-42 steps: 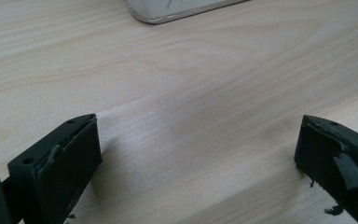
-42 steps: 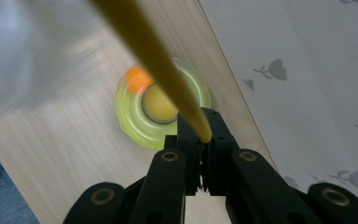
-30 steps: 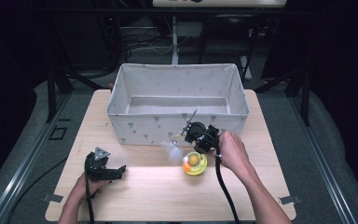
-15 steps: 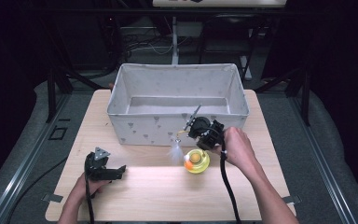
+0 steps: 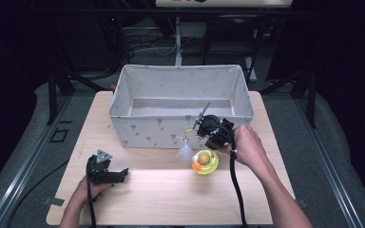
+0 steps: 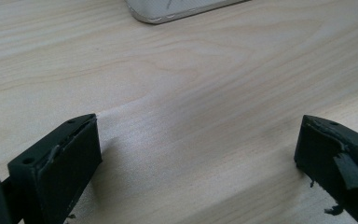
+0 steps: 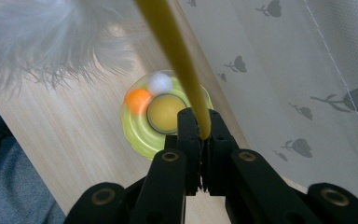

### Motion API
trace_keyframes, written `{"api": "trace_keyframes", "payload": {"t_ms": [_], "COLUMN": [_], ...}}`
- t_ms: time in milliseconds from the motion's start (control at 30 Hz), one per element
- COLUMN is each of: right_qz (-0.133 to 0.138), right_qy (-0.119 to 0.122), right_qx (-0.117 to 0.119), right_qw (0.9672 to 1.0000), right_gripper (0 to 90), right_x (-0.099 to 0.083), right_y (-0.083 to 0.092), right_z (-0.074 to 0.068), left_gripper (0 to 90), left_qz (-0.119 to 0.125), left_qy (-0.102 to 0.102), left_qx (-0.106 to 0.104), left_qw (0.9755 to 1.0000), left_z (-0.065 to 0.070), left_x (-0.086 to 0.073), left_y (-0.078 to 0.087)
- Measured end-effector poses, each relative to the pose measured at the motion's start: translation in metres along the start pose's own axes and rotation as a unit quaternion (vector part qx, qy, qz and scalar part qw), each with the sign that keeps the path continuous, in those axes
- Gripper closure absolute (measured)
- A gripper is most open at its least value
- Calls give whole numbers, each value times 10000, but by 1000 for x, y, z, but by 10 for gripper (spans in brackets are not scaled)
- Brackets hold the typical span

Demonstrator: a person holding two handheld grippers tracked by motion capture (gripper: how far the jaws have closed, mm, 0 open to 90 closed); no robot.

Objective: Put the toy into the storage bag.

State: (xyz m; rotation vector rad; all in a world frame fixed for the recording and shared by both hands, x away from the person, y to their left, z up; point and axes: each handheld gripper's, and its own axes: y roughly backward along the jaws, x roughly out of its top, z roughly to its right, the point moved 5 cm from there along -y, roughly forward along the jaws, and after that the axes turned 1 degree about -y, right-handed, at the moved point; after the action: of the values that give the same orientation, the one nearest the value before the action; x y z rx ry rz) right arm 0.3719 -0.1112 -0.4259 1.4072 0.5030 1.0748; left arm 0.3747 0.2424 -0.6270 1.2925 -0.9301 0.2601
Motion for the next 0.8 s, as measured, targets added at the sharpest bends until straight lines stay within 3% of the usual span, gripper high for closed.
{"api": "trace_keyframes", "payload": {"t_ms": [800], "right_qz": [-115], "right_qy": [-63], "right_qx": [241], "right_qw": [9996], "right_gripper": [881], "right_x": [-4], "right_y": [24], "right_z": [15], "left_gripper": [3], "left_qz": [-2], "left_qy": [-5], "left_qx": [5], "left_qw": [10000], "left_z": [0], "left_x": [0], "left_y": [0]}}
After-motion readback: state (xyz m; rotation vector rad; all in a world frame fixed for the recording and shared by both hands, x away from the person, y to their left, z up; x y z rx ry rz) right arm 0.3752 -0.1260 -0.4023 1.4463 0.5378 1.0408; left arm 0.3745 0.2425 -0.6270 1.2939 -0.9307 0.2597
